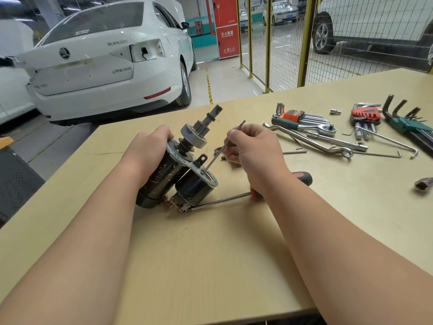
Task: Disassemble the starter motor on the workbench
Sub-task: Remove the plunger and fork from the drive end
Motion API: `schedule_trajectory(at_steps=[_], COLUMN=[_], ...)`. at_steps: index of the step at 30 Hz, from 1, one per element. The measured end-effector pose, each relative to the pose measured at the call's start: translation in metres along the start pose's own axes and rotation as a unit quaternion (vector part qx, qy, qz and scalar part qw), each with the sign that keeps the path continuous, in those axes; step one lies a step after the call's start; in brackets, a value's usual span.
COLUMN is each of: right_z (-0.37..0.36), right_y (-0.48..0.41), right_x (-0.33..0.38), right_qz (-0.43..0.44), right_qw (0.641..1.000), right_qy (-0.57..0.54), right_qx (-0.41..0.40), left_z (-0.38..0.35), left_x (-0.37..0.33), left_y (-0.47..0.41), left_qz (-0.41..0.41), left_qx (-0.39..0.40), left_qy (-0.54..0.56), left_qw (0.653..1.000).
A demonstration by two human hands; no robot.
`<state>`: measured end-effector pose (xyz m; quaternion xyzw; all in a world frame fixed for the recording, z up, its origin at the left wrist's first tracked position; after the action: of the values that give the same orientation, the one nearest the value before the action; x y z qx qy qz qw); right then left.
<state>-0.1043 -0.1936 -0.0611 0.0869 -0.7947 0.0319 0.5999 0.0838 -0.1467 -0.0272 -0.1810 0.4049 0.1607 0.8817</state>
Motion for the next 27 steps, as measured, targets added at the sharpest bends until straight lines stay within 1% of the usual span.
schedule_trajectory(at_steps=[4,7,13,19,27], right_z=[-0.001,-0.001,0.0,0.002,0.002], right_y=[0.0,0.0,0.007,0.009,0.007], right_x=[-0.004,-0.004,-0.004,-0.006,-0.008], right_qz=[-0.012,-0.014,0.009,0.003,-0.014], right_qw=[1.0,1.0,1.0,1.0,0.999], right_qy=[-0.003,-0.005,0.017,-0.022,-0.031], right_qx=[0.001,0.001,0.011,-0.014,-0.009], left_z=[0.0,0.0,0.001,0.001,0.0], left_x=[0.001,0.002,0.003,0.004,0.003], left_y=[-0.001,0.0,-0.002,0.0,0.0], left_qz=[0.003,0.014,0.021,0.019,0.012], left_qx=[-0.001,-0.005,-0.002,-0.006,0.007], left_qy=[-0.003,0.014,0.029,0.034,0.027], left_qw=[1.0,1.0,0.999,0.999,1.0])
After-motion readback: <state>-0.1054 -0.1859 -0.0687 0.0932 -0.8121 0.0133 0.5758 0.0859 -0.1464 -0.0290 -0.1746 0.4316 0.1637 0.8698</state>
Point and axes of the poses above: each hand's wrist, its own y-axis away from the middle knuckle, its own z-axis out of the back of the hand, x = y × z, the point moved 2 cm from there along -y, towards the middle knuckle, and after that the axes turned 10 degrees about -z, right-handed, at the moved point
